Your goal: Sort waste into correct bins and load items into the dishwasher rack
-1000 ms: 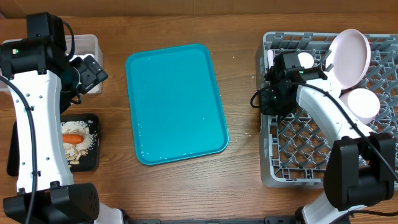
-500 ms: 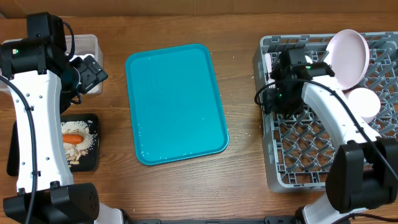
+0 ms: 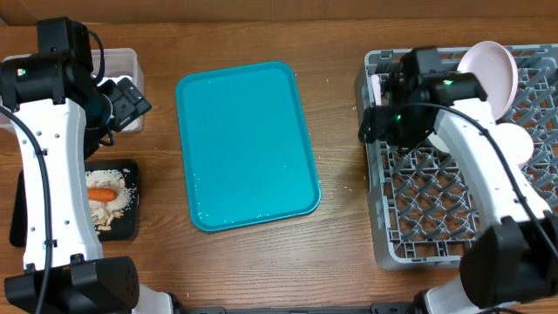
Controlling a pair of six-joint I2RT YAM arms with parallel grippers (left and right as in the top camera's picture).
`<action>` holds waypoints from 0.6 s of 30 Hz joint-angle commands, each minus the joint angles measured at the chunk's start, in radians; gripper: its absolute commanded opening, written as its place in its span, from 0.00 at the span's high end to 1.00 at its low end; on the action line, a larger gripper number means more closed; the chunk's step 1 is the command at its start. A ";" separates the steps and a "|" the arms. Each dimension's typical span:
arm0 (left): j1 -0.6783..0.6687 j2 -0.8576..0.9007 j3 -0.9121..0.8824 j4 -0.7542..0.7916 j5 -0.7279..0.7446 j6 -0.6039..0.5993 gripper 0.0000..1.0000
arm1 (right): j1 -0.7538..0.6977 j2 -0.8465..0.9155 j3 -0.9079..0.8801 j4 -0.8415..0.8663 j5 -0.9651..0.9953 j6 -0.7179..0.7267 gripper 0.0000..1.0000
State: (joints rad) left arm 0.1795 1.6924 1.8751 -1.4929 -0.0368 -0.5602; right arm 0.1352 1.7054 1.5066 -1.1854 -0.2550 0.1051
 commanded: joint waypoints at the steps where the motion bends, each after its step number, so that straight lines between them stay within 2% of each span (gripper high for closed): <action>1: 0.005 -0.002 0.009 0.002 0.004 -0.016 0.00 | 0.052 -0.050 0.041 0.029 -0.117 0.007 0.29; 5: 0.005 -0.002 0.009 0.002 0.004 -0.016 0.00 | 0.162 -0.034 0.035 0.087 -0.081 0.010 0.28; 7: 0.005 -0.002 0.009 0.002 0.004 -0.016 0.00 | 0.221 -0.019 0.035 0.117 -0.002 0.063 0.27; 11: 0.005 -0.002 0.009 0.002 0.004 -0.016 0.00 | 0.333 0.052 0.035 0.161 0.224 0.213 0.18; 18: 0.005 -0.002 0.009 0.002 0.004 -0.016 0.00 | 0.381 0.231 0.035 0.268 0.329 0.281 0.19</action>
State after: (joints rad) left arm 0.1795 1.6924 1.8751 -1.4929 -0.0372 -0.5602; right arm 0.5198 1.8736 1.5261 -0.9356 -0.0383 0.3141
